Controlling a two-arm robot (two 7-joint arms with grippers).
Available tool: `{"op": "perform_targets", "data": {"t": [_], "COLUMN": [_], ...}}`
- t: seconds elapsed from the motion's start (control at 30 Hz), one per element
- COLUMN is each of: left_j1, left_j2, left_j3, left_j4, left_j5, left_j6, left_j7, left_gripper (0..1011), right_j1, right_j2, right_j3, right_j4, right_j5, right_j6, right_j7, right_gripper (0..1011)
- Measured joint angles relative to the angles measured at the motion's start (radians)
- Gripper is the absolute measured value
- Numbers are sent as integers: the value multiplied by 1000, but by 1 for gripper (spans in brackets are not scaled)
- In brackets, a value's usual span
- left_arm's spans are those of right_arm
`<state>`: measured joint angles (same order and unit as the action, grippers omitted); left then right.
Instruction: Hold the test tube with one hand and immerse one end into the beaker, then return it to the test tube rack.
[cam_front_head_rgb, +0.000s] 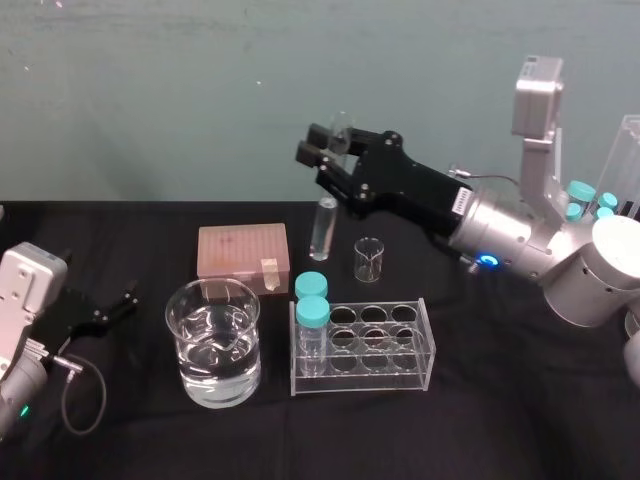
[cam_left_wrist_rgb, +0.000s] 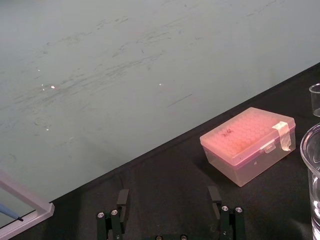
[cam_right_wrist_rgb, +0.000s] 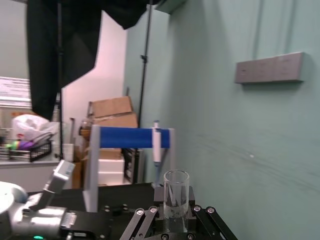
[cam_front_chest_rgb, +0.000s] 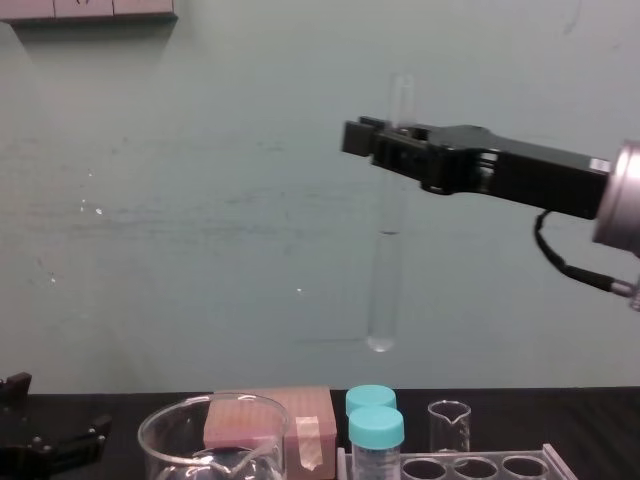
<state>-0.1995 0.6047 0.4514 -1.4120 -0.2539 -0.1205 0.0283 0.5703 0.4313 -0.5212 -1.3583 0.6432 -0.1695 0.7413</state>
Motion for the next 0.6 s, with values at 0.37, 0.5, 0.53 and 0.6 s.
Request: {"op": "perform_targets", "data": {"t": [0.37,0.5,0.53,0.6], "left_j1": [0,0,0,0], "left_j2": [0,0,0,0], "left_j3": [0,0,0,0], "left_j4": [0,0,0,0], "left_j5": [0,0,0,0], "left_j6": [0,0,0,0], "left_j7": [0,0,0,0], "left_gripper": [1000,1000,1000,1000], "right_j1": [-74,-98,-105,-113], "right_j2": [41,45,46,47], "right_j3": [63,81,86,91], "right_j4": [-62,-73,-74,-74], "right_j5": [-29,-40,-45,-52], "right_j6": [21,29,32,36], "right_j7": [-96,-124,-134,-142], "right_gripper": [241,241,241,241]}}
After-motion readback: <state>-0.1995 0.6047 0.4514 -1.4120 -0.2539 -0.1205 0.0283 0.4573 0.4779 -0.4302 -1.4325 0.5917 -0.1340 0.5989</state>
